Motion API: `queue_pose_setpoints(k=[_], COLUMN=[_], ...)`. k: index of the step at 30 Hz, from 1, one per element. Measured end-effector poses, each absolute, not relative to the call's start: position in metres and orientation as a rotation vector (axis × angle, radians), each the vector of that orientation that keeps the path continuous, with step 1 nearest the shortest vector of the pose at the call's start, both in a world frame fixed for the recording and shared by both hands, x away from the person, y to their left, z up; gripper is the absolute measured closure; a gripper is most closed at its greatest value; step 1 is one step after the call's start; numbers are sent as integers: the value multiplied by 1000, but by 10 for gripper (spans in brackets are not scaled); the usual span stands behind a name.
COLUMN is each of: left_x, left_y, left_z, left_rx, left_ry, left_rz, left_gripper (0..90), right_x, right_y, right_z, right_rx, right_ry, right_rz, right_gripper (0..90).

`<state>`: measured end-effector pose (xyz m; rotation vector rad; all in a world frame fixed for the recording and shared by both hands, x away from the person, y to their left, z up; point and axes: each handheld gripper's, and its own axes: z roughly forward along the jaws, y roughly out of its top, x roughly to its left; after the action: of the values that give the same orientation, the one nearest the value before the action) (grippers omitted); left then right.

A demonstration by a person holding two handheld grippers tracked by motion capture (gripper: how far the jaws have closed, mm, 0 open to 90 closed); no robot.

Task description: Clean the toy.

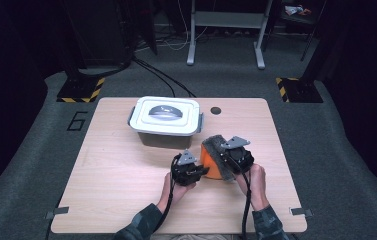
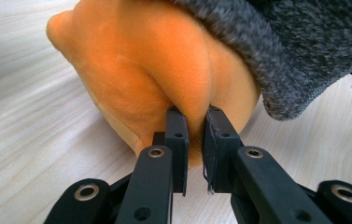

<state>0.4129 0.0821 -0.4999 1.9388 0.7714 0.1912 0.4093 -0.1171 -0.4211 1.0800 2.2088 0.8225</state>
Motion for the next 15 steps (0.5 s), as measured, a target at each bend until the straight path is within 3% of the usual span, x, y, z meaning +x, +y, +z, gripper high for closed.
queue_pose_setpoints(k=[15], left_x=[414], left_y=[83], left_z=[-502], left_rx=[1932], left_ry=[785], left_rz=[174], left_gripper=[811], right_x=[417], right_y=[-172], right_z=[-449], right_rx=[1295], right_ry=[2132], right_rz=[768], right_gripper=[745])
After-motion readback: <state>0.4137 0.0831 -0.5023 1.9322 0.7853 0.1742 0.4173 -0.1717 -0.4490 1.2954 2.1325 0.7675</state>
